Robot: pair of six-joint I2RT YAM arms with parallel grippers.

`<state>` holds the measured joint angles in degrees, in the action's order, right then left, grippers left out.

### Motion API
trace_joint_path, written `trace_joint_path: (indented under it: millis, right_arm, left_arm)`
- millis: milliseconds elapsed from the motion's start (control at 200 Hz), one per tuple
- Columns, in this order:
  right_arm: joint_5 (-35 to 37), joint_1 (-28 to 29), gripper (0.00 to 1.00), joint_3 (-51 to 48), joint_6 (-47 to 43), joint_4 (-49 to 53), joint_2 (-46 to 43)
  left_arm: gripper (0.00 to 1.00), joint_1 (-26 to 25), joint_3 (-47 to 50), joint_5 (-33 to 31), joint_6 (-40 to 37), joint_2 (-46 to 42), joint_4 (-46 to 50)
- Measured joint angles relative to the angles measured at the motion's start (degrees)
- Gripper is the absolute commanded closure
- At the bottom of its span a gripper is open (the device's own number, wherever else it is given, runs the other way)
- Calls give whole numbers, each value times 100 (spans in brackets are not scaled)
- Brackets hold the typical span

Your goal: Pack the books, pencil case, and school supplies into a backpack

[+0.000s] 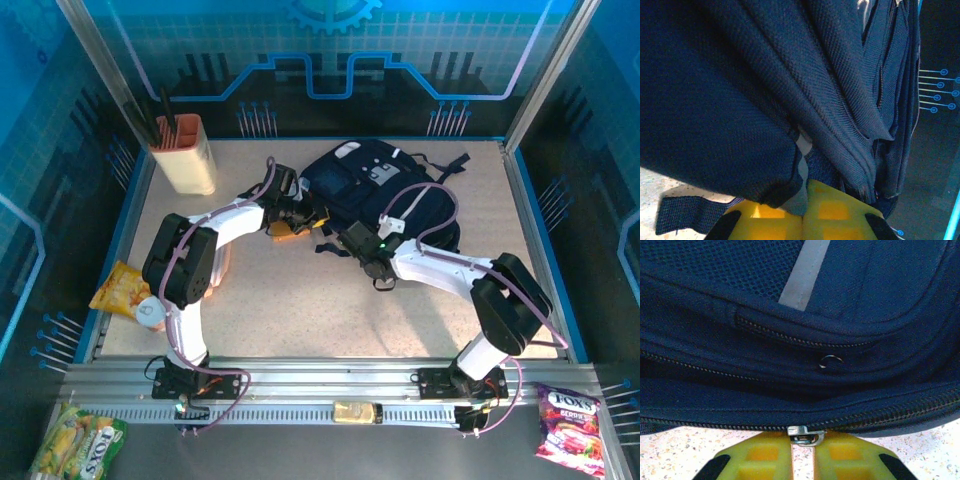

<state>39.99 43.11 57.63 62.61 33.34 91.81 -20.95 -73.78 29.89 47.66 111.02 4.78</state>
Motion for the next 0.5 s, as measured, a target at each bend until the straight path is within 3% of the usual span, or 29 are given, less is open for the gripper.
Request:
trace_joint_path:
  millis: [255, 500]
  right_arm:
    - [-118, -17, 67, 98, -841, -168, 98]
    - [-142, -44, 68, 236, -1152, -160, 197]
  left_arm:
    - [100, 39, -4, -4, -15, 0, 33]
    - [100, 66, -50, -7, -17, 0, 96]
